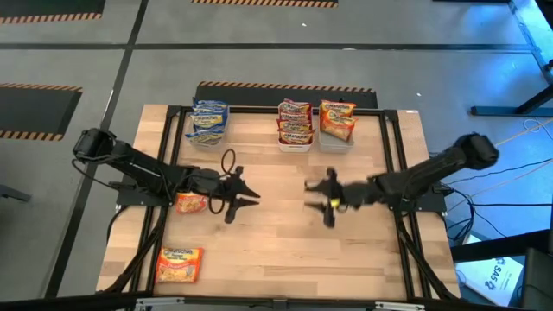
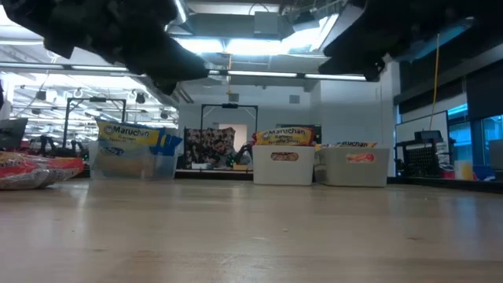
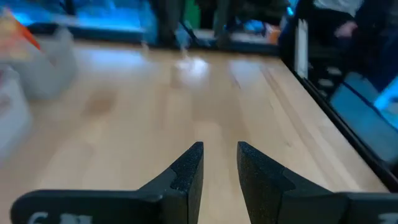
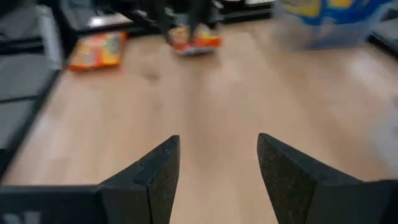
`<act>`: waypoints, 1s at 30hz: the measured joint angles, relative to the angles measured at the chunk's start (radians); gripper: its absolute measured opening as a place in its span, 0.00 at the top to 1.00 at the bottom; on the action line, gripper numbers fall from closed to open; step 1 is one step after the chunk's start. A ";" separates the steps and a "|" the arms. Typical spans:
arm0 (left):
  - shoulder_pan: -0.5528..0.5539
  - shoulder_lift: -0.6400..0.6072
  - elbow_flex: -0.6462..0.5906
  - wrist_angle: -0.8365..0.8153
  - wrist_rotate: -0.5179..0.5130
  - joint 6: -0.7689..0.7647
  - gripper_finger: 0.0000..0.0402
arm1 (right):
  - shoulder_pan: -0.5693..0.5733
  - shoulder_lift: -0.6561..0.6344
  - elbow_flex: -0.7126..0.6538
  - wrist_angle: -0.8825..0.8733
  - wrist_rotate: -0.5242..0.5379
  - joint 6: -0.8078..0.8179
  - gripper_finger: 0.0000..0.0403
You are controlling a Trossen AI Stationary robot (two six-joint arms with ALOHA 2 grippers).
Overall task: Sort Maruchan noodles
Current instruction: Put the orange noodle pack into the gray bin
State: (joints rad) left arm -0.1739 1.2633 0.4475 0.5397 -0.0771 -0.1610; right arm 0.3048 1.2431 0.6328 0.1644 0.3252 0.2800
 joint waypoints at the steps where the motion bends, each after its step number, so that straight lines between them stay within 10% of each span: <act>1: -0.010 0.000 0.003 -0.032 0.003 -0.017 0.76 | 0.043 0.034 -0.001 0.037 0.023 0.014 0.51; 20: -0.188 -0.024 0.413 -1.572 0.014 -0.660 0.62 | 0.325 0.574 0.195 0.494 0.311 0.134 0.51; 30: -0.102 -0.009 0.243 -1.676 0.119 -0.754 0.62 | 0.323 0.654 0.254 0.483 0.307 0.135 0.51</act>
State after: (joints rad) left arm -0.2762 1.2542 0.6906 -1.1361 0.0423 -0.9146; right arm 0.6277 1.8969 0.8864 0.6476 0.6327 0.4149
